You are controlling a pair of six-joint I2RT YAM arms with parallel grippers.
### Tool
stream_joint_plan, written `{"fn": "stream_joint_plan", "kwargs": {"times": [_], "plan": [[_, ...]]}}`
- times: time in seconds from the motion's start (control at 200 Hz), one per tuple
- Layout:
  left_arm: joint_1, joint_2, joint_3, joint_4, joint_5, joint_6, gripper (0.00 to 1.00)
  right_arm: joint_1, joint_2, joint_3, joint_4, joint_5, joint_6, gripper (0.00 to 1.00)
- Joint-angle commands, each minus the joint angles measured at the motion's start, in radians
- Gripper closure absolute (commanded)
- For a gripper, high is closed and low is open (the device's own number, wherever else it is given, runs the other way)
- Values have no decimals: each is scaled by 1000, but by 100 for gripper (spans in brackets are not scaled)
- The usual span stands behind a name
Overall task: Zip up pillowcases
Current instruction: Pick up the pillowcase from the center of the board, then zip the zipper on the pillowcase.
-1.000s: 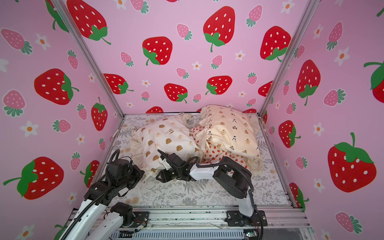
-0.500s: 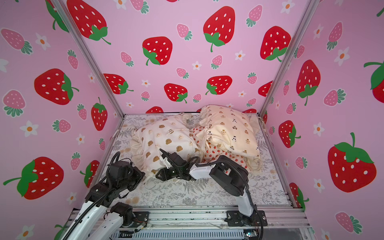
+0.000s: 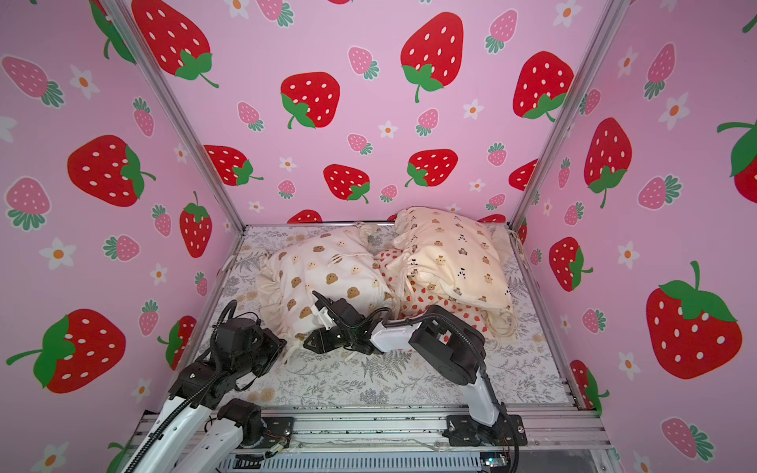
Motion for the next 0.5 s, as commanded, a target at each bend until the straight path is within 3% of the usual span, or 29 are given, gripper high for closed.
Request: {"fn": "stream_joint_plan", "kwargs": {"times": [0.0, 0.495], "plan": [[-4, -9, -7, -2, -3, -10, 100, 4, -4, 14, 53, -4, 17, 68], [-3, -9, -14, -32, -40, 7, 100, 4, -50, -35, 31, 60, -10, 85]]}}
